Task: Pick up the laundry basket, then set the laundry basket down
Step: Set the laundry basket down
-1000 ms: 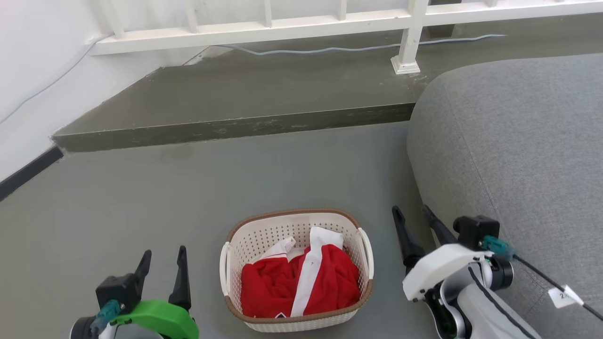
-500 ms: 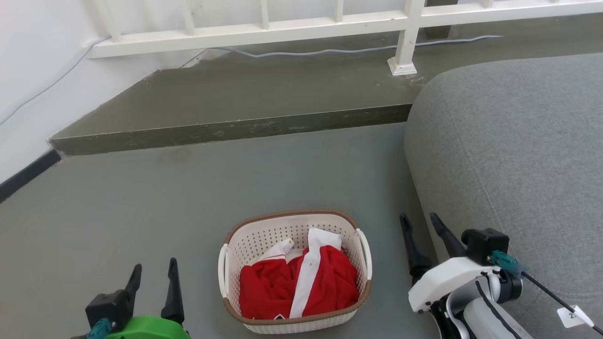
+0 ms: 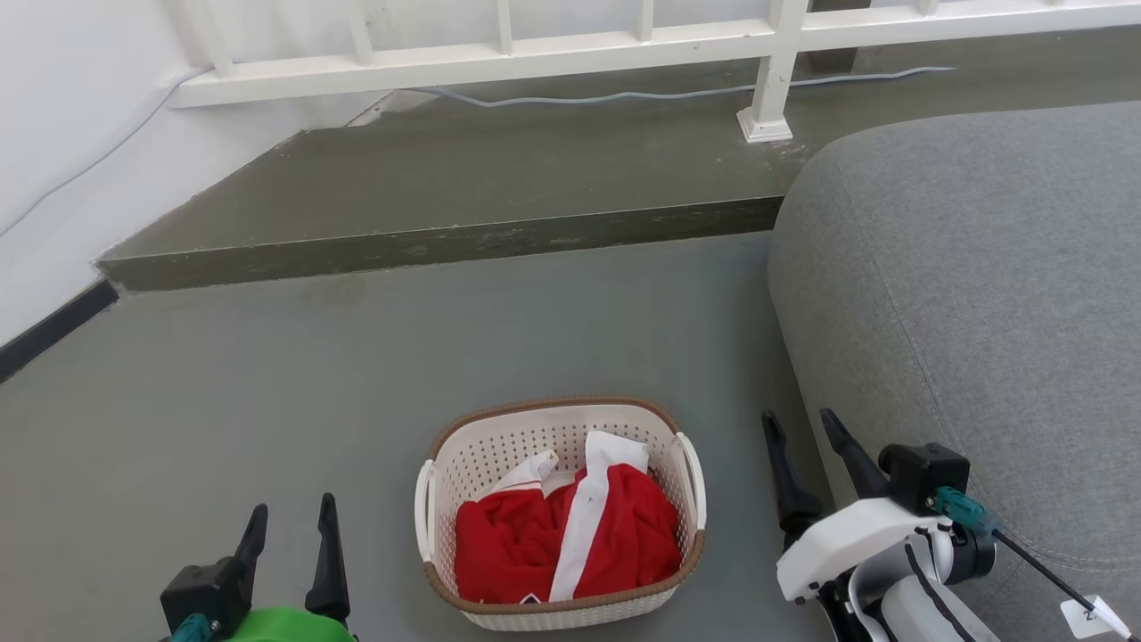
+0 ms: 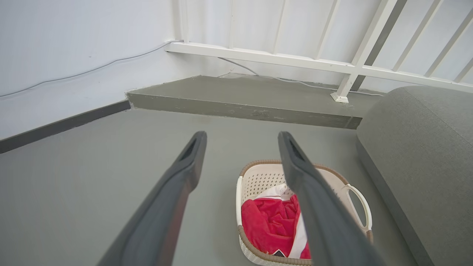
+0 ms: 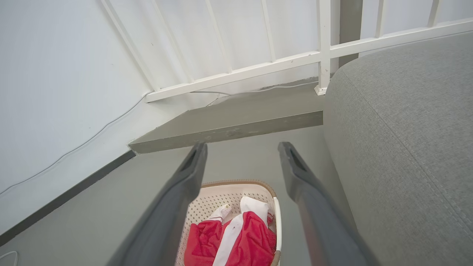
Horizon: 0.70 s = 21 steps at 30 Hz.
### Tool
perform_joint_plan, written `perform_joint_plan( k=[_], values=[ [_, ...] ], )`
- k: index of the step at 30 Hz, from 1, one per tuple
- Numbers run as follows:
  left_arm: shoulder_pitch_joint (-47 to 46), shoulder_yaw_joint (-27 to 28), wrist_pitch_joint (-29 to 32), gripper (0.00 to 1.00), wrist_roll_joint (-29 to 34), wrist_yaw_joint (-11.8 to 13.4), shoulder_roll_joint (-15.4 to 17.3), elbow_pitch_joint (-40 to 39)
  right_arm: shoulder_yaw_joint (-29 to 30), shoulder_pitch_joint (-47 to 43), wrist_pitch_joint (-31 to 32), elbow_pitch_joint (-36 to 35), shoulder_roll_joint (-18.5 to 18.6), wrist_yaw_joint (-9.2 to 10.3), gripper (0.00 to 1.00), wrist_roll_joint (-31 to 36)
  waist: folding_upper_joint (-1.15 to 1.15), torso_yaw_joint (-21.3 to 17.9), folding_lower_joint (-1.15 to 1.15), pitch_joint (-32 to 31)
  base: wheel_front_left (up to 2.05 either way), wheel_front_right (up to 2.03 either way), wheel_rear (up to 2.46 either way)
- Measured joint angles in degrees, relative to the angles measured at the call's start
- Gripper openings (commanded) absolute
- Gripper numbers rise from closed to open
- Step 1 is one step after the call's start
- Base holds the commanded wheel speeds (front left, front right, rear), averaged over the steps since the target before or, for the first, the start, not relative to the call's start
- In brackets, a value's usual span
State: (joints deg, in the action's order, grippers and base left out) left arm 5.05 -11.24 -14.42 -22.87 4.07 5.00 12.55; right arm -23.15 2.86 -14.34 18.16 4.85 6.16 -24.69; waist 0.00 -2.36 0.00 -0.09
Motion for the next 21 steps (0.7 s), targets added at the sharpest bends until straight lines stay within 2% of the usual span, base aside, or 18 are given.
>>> perform_joint_plan(
  k=[21],
  values=[
    [1.20,0.78,0.00,1.00,0.93,0.01,-0.13,-1.56,1.05,-1.39,0.00,-1.40,-0.60,0.00,1.00,1.24,0.00,0.40,0.00,0.06,0.00,0.00,0.00]
  ],
)
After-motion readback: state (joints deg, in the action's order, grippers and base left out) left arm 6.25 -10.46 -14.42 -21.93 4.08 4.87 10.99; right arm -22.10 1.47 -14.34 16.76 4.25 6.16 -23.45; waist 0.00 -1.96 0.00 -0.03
